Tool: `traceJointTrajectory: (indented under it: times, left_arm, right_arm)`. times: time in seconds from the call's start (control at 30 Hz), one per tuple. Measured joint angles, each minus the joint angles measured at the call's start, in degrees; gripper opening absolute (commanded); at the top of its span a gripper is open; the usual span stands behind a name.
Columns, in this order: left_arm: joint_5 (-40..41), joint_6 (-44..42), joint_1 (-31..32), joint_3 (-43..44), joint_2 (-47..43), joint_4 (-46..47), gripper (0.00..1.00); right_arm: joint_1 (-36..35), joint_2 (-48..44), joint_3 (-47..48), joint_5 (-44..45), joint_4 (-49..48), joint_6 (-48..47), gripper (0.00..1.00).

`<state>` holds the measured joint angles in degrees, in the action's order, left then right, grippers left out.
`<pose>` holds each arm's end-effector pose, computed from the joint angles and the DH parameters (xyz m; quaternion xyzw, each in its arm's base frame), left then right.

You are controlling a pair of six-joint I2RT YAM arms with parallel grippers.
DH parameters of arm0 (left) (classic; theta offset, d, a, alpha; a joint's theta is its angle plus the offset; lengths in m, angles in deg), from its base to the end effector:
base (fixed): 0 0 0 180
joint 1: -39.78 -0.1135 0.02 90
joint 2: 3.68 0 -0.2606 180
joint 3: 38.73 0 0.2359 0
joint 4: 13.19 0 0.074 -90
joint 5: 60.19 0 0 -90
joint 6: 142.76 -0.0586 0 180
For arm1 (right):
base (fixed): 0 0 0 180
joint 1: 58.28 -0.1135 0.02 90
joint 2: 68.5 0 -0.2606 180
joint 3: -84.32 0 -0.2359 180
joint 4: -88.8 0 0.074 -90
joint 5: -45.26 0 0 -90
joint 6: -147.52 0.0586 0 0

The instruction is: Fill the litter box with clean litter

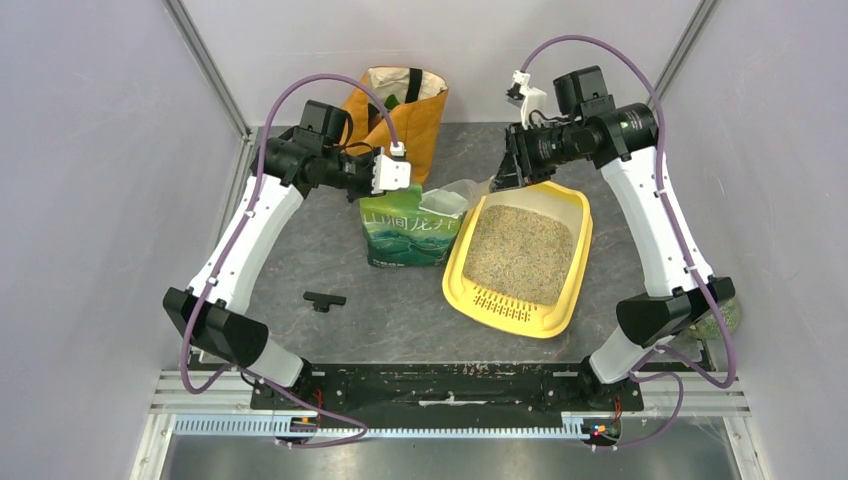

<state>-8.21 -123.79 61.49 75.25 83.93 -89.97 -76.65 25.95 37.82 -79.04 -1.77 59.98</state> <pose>0.2626 -0.1434 0.3861 0.7200 0.5340 -0.1449 0.4189 0.2757 0.1264 0.4276 -0.2234 0.8765 0.3314 0.2683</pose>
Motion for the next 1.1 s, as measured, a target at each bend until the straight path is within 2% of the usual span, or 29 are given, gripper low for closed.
traceJointTrajectory:
  times: [0.27, 0.4, 0.43, 0.47, 0.5, 0.53, 0.63, 0.73, 0.8, 0.9, 1.0, 1.1]
  left_arm:
    - [1.11, 0.85, 1.16, -3.54, -2.69, 3.89, 0.02]
    - [1.88, 2.71, 1.29, -3.58, -2.71, 3.93, 0.12]
    - [2.01, 3.78, 1.14, -3.58, -2.71, 3.98, 0.23]
    - [2.01, 4.96, 0.92, -3.58, -2.71, 4.07, 0.44]
    - [1.88, 6.49, 0.42, -3.58, -2.71, 4.28, 0.85]
    - [1.42, 8.92, -0.35, -3.58, -2.71, 4.63, 0.90]
    - [-1.95, 15.89, -4.66, -3.85, -2.78, 6.80, 0.90]
    - [-6.03, 24.74, -11.45, -7.13, -4.31, 13.16, 0.90]
    - [-6.95, 29.81, -14.97, -12.07, -6.97, 18.58, 0.90]
    - [-6.25, 36.59, -16.52, -24.06, -13.92, 29.46, 0.96]
    - [-7.72, 38.86, -17.68, -34.77, -20.44, 35.54, 0.96]
    - [-9.68, 38.58, -19.41, -37.86, -21.57, 36.17, 0.95]
  right_arm:
    - [-2.97, 2.69, -1.46, 1.62, -2.08, 3.23, 0.00]
    - [-4.00, 6.49, -2.27, 0.37, -3.80, 5.60, 0.00]
    - [-4.13, 7.39, -2.27, 0.24, -3.87, 5.75, 0.00]
    - [-4.39, 8.22, -2.27, 0.17, -3.89, 5.99, 0.00]
    - [-4.59, 9.05, -2.27, 0.09, -3.93, 6.12, 0.00]
    - [-4.70, 9.68, -2.27, 0.09, -3.91, 6.21, 0.00]
    - [-4.72, 10.58, -2.27, 0.04, -3.91, 6.58, 0.00]
    - [-4.79, 10.56, -2.27, 0.04, -3.89, 6.71, 0.00]
    - [-4.83, 10.56, -2.27, 0.09, -3.91, 6.75, 0.00]
    - [-4.85, 10.56, -2.27, 0.09, -3.85, 6.73, 0.00]
    - [-4.83, 10.56, -2.27, 0.11, -3.72, 6.71, 0.00]
    - [-4.83, 10.56, -2.27, 0.09, -3.65, 6.54, 0.00]
